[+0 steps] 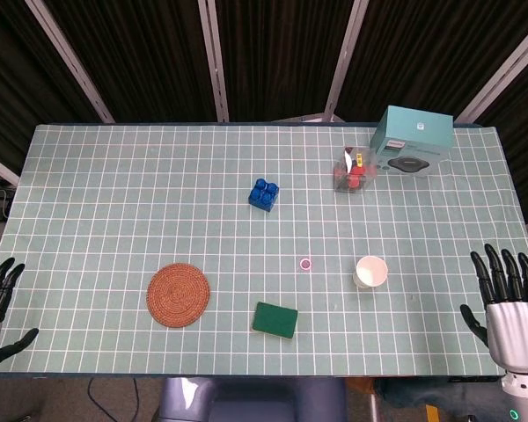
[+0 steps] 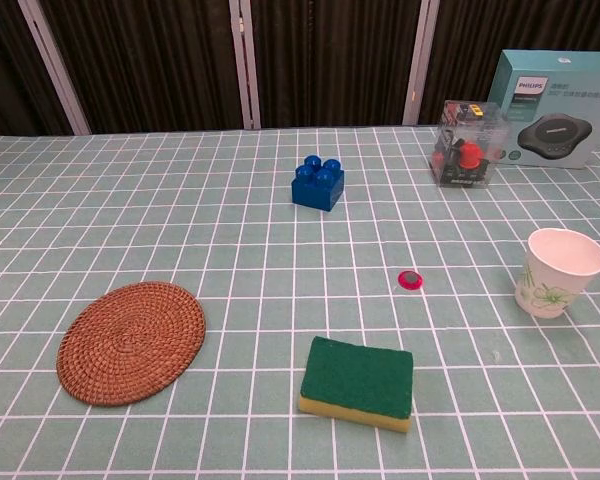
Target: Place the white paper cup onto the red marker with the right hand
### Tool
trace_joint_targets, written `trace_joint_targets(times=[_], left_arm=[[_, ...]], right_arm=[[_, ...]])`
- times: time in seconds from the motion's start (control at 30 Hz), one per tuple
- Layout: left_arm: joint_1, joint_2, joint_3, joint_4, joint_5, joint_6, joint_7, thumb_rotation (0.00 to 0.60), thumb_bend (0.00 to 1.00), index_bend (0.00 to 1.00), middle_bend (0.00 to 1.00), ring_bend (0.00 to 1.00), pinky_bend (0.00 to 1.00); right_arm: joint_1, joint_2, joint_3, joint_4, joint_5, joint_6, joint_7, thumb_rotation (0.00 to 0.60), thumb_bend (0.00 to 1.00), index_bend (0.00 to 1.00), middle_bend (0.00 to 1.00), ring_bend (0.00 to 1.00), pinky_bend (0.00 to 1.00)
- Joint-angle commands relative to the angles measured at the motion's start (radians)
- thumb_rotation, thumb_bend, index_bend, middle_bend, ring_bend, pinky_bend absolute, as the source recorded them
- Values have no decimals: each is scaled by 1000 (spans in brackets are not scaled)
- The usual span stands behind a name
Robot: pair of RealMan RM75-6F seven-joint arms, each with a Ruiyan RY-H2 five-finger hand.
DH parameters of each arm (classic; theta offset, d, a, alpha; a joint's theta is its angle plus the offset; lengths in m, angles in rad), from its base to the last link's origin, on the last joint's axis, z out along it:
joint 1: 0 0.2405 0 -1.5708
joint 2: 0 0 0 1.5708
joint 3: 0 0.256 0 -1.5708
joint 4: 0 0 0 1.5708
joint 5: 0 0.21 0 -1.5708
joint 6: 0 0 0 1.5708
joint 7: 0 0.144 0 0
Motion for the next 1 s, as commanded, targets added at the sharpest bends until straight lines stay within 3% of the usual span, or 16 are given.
trace_joint_targets(times=[0.03, 0.27, 0.5, 0.67, 0.8, 1.0], left_arm=[[2, 2, 0, 0, -1, 1, -3, 600, 0, 0, 0, 0, 0], [0, -2, -10, 2, -28, -7, 3, 600, 0, 0, 0, 0, 0], [-19, -22, -26, 8, -73, -50, 38, 600, 0, 0, 0, 0, 0], [-38, -42, -38, 12, -106, -89, 72, 600, 0, 0, 0, 0, 0], [-50, -57, -42, 11, -127, -112, 106, 600, 0, 0, 0, 0, 0], [-60, -68, -51, 18, -162, -132, 125, 600, 0, 0, 0, 0, 0]], right_arm=[[5, -4, -4, -1, 0, -12, -9, 600, 97, 0, 0, 0, 0], [53, -29, -23, 25, -27, -103, -69, 600, 97, 0, 0, 0, 0], [201, -16, -64, 19, -127, -365, -262, 600, 98, 0, 0, 0, 0], [300, -43, -43, -3, -168, -513, -436, 600, 103, 0, 0, 0, 0], [353, -78, -25, -23, -125, -640, -566, 600, 106, 0, 0, 0, 0], [401, -129, -25, 6, -102, -739, -706, 600, 110, 0, 0, 0, 0]])
